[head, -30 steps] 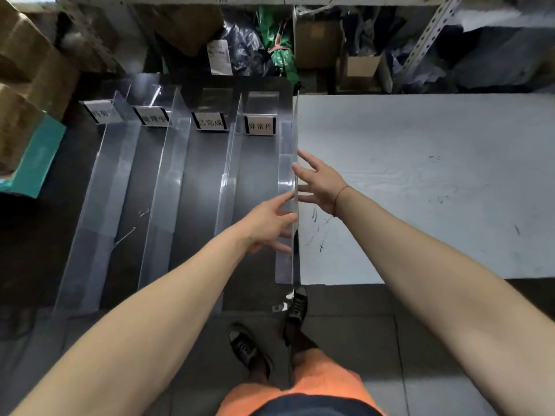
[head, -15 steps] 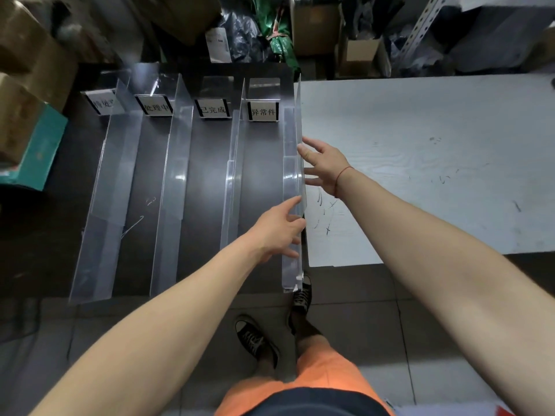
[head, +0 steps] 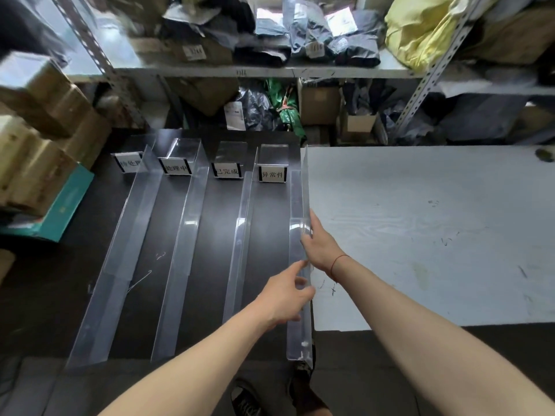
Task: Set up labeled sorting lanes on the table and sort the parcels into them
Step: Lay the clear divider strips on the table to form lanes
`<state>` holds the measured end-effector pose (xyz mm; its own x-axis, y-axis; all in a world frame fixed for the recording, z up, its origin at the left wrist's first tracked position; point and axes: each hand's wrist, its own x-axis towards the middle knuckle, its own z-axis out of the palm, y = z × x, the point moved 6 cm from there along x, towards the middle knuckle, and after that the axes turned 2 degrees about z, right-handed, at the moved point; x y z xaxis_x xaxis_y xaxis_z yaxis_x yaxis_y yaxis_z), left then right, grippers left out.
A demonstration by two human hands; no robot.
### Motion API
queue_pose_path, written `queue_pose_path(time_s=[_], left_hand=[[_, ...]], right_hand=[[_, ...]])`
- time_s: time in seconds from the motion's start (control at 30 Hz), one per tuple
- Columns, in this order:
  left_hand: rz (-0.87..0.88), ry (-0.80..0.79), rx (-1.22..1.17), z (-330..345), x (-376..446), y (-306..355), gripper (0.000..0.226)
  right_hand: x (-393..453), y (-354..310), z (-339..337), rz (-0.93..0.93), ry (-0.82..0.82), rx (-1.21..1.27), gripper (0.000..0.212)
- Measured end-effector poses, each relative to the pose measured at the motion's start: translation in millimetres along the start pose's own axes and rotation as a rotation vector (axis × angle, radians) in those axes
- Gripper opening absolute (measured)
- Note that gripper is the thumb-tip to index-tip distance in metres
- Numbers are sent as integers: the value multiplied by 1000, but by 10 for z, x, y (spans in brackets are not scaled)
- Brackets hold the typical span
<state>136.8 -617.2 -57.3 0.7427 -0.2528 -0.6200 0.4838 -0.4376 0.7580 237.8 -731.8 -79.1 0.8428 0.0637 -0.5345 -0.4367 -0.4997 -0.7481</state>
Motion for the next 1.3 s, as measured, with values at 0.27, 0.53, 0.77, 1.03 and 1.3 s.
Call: queue_pose_path(time_s=[0.27, 0.53, 0.77, 1.03, 1.3], left_hand=[[-19, -11, 14, -90, 36, 14, 80], [-21, -8, 67, -188, 20, -10, 83], [102, 92, 211, -462, -155, 123, 49], [223, 270, -22, -972, -486, 270, 21], [359, 493, -82, -1630, -1241, 299, 11]], right_hand=[[-113, -121, 19, 14, 3, -75, 74], [-94, -76, 43, 3, 5, -56, 75], [-294, -193, -49, 28, 198, -23, 72], [-1027, -722, -173, -187, 363, -4, 37], [-1551, -1320, 73, -381, 190, -74, 25]])
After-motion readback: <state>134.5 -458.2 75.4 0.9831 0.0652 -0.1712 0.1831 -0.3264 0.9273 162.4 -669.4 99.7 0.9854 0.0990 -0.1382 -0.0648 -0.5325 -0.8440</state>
